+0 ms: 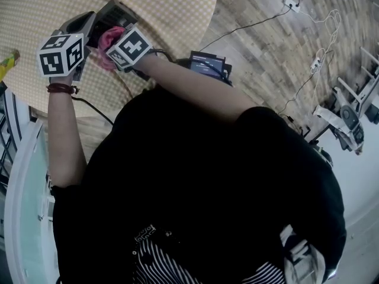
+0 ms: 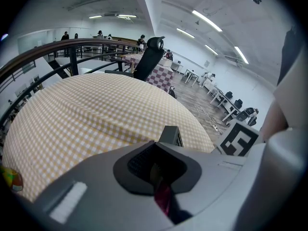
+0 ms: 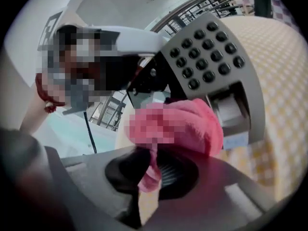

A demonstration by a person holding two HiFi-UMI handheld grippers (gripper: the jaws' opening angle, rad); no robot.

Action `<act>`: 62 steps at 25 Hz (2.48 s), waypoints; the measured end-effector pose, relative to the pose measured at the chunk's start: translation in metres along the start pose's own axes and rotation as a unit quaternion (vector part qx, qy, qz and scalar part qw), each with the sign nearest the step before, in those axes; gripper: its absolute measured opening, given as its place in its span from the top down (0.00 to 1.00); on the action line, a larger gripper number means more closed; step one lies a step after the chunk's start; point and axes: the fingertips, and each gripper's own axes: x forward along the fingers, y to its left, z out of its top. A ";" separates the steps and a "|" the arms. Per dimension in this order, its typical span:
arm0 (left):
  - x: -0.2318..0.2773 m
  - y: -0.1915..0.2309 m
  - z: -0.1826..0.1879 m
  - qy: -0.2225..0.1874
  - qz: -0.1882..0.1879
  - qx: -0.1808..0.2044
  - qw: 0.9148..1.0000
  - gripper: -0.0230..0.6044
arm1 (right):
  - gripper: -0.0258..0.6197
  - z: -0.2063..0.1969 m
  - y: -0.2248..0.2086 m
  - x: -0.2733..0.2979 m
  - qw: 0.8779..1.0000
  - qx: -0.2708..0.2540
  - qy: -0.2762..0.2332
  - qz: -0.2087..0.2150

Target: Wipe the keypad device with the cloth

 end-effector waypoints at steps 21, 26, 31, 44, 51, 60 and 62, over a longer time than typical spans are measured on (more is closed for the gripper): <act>0.001 -0.002 -0.001 -0.002 0.005 0.007 1.000 0.96 | 0.89 0.059 0.030 -0.018 0.996 -0.067 -0.059 -0.020; 0.001 -0.001 0.000 -0.002 0.004 0.007 1.000 0.96 | 0.89 0.028 0.011 -0.011 0.999 -0.042 -0.021 -0.024; 0.001 -0.001 0.002 -0.004 0.006 0.009 1.000 0.96 | 0.89 -0.011 -0.013 -0.002 0.999 -0.015 0.024 -0.036; -0.002 0.008 0.003 -0.024 0.052 -0.002 0.998 0.96 | 0.89 -0.007 0.002 -0.011 0.999 -0.029 0.023 -0.036; -0.113 -0.023 0.020 -0.171 0.079 -0.049 0.981 0.96 | 0.89 0.022 0.074 -0.075 0.991 -0.108 -0.063 -0.047; -0.187 -0.089 -0.042 -0.261 0.088 -0.151 0.949 0.96 | 0.89 0.023 0.129 -0.148 0.979 -0.160 -0.116 -0.044; -0.183 -0.091 -0.045 -0.275 0.088 -0.154 0.945 0.96 | 0.89 0.020 0.128 -0.148 0.979 -0.160 -0.117 -0.055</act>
